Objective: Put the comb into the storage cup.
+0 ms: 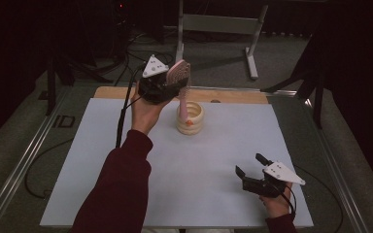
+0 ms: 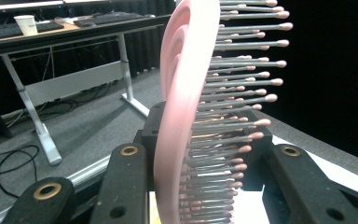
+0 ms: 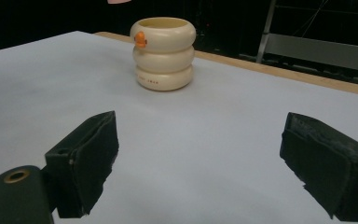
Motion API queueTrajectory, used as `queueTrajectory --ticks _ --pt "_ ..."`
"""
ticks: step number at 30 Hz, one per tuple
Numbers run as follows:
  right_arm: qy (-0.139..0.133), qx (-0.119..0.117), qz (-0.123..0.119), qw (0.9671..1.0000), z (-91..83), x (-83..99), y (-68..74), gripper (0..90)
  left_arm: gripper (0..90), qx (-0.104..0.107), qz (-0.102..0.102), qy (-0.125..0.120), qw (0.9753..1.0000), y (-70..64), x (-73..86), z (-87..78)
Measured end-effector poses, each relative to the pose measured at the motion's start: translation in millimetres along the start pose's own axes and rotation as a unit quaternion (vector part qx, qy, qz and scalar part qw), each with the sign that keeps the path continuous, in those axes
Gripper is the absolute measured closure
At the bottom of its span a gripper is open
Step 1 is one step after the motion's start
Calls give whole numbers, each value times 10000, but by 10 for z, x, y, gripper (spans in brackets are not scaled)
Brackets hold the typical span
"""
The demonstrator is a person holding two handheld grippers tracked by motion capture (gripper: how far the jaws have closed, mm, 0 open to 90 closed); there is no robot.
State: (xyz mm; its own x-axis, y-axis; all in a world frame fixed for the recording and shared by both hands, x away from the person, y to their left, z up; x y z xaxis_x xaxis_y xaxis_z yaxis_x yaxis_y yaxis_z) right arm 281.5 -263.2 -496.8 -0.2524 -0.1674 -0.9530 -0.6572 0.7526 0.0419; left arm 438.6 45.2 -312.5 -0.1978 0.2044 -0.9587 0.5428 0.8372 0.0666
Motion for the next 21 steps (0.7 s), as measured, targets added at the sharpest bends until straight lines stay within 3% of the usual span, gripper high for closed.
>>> queueTrajectory --ticks 10,21 --pt "-23 -19 37 10000 -6 -1 0 115 637 -198 51 138 9997 4 -3 131" --pt "-65 -36 105 9999 -8 1 -5 116 637 -311 -118 12 9994 -21 -3 261"
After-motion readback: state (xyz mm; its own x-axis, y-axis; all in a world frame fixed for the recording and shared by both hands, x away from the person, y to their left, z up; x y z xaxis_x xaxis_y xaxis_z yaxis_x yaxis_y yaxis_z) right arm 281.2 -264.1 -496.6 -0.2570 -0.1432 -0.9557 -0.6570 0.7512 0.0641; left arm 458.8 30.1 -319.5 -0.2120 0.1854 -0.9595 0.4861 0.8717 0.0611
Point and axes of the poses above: each handheld gripper's, and its own axes: z roughly forward along the jaws, x roughly out of its underside, y roughly to its left, the point moved 4 cm from there along z, roughly forward along the jaws, and after that the axes turned 11 degrees about -x, right-handed, at the moved point
